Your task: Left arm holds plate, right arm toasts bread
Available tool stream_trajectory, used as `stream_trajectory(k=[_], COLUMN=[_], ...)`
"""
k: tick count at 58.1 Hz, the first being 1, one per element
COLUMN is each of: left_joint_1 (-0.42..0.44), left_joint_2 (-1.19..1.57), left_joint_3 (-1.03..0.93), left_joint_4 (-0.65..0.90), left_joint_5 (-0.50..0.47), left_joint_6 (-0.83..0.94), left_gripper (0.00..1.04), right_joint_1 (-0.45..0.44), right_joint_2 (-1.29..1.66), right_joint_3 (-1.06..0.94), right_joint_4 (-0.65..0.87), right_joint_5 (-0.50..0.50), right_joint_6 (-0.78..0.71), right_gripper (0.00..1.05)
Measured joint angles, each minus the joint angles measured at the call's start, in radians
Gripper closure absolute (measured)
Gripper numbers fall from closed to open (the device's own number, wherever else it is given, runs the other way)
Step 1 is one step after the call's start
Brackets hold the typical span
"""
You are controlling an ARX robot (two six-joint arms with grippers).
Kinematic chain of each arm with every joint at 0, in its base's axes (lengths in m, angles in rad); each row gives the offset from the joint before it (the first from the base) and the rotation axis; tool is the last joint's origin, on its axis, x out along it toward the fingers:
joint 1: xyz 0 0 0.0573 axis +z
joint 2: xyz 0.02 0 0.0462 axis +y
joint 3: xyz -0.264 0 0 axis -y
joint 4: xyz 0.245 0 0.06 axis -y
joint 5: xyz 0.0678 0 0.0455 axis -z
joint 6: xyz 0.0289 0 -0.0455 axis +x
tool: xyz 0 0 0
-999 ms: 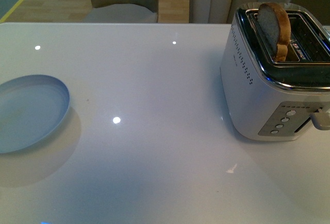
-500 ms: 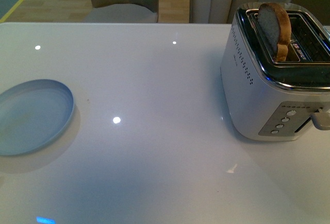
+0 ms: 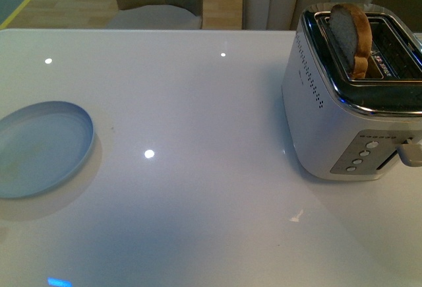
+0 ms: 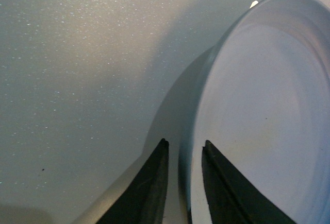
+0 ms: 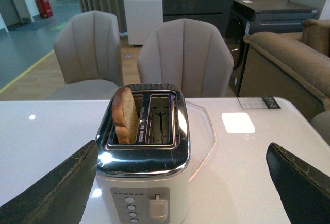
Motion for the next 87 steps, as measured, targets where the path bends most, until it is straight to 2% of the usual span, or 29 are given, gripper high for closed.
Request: stream_trajectory(k=[18, 23, 46, 59, 72, 77, 79, 81, 84, 87], left_joint_1=[-0.008, -0.008, -0.034, -0.177, -0.366, -0.401, -0.418, -0.434, -0.445, -0.483], left_joint_2=[-0.072, -0.156, -0.750, -1.167, -1.462, -1.498, -1.476, -1.441, -1.419, -1.437], left_joint_3=[-0.045, -0.079, -0.327, -0.502, -0.652, -0.678, -0.703, -0.754, -0.813, -0.846], left_joint_4=[-0.003, -0.016, -0.035, -0.119, -0.203, -0.210, -0.126, 0.047, 0.209, 0.292], left_joint_5=[-0.014, -0.009, -0.008, -0.039, -0.204, -0.210, -0.275, -0.365, -0.438, -0.511], left_joint_6=[-0.003, -0.005, -0.062, -0.185, -0.315, -0.328, -0.282, -0.205, -0.068, 0.042], left_gripper=[0.23, 0.06, 0.07, 0.07, 0.07, 0.07, 0.11, 0.18, 0.27, 0.36], right_joint_1=[0.000, 0.000, 0.000, 0.000, 0.000, 0.000, 0.000, 0.000, 0.000, 0.000], right_joint_2=[0.000, 0.000, 0.000, 0.000, 0.000, 0.000, 0.000, 0.000, -0.001, 0.000], right_joint_3=[0.000, 0.000, 0.000, 0.000, 0.000, 0.000, 0.000, 0.000, 0.000, 0.000], right_joint_4=[0.000, 0.000, 0.000, 0.000, 0.000, 0.000, 0.000, 0.000, 0.000, 0.000], right_joint_5=[0.000, 0.000, 0.000, 0.000, 0.000, 0.000, 0.000, 0.001, 0.001, 0.002], right_joint_6=[0.000, 0.000, 0.000, 0.000, 0.000, 0.000, 0.000, 0.000, 0.000, 0.000], right_gripper=[0.09, 0.09, 0.09, 0.09, 0.09, 0.09, 0.09, 0.09, 0.09, 0.09])
